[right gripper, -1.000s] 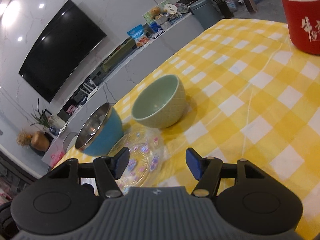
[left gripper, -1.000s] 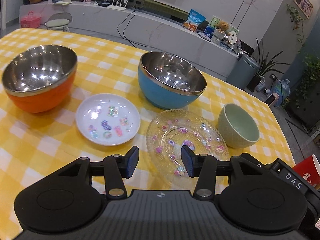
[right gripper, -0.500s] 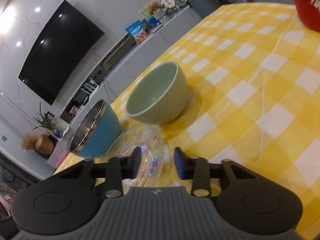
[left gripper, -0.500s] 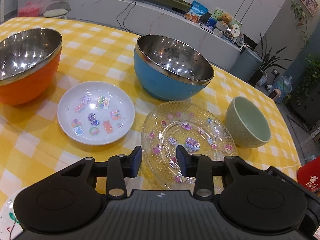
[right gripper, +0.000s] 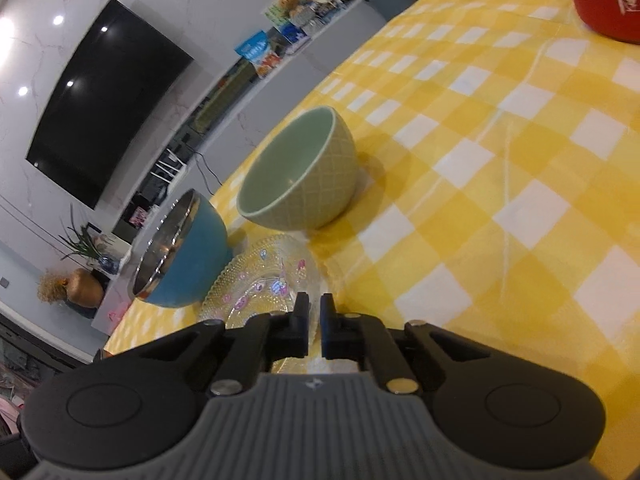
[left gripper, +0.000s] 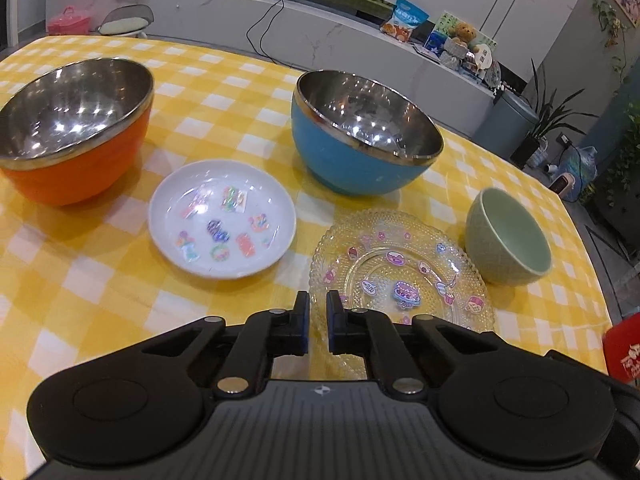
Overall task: Organize plates and bowls
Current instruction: 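Reach the right tool to the clear glass plate rim and close it, then lift the glass plate with the right tool and carry it over the 'Fruity' plate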
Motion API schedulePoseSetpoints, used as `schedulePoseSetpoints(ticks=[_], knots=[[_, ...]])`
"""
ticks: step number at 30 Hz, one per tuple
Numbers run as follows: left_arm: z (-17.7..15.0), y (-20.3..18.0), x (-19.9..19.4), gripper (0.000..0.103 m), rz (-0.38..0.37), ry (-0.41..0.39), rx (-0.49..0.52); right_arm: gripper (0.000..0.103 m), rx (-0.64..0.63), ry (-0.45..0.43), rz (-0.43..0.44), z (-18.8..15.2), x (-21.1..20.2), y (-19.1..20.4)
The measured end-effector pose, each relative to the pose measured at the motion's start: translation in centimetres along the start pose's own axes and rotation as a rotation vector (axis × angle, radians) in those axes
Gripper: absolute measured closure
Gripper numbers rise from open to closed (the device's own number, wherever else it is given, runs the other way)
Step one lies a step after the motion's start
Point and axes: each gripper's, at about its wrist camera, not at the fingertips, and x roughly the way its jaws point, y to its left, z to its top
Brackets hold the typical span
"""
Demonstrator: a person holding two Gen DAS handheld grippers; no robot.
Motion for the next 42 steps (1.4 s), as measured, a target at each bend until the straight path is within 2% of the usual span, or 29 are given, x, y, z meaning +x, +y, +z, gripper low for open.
schedulePoseSetpoints(ticks=[4,8,10,11,12,14,19,28,32,35,42], knots=[[-0.9,0.5,-1.2,0.098,-0.016,0.017,-0.018,0.1,0.003,0.031,-0.033,-0.6,-1.4,-0.1],[-1.3,0.2,-1.4,0.096,-0.017,0.017,0.0,0.098,-0.009,0.036,-0.034,-0.9,-1.9,-0.3],[-1.2,0.2,-1.1,0.09,-0.021,0.032,-0.01,0.094,0.0,0.024,-0.026,-0.9,-2.1,-0.5],[-1.2,0.3,-1.1,0.08,-0.021,0.026,-0.016,0.091,-0.004,0.008,-0.013,-0.8,-2.2,-0.5],[-1.2,0.4,-1.1,0.073,-0.019,0.015,-0.02,0.082,-0.015,-0.011,-0.007,-0.7,-2.3,-0.5],[-1.2,0.6,-0.9,0.072,-0.013,-0.005,-0.028,0.077,-0.039,-0.052,0.0,-0.4,-2.4,-0.5],[-0.6,0.8,0.1,0.071,-0.047,-0.001,-0.036,0.077,-0.04,-0.082,0.05,0.2,-1.7,-0.7],[-0.1,0.1,1.1,0.071,-0.051,-0.018,0.003,0.078,-0.026,-0.059,0.048,0.1,-0.2,-1.1],[-0.2,-0.2,1.1,0.082,-0.031,-0.026,0.026,0.09,-0.038,-0.049,0.045,-0.3,0.1,-0.8],[-0.2,-0.3,1.2,0.084,-0.024,-0.027,0.047,0.097,-0.046,-0.054,0.029,-0.3,0.1,-0.8],[0.0,-0.3,0.6,0.087,-0.015,-0.018,0.073,0.098,-0.033,-0.044,0.028,-0.4,-0.1,-0.8]])
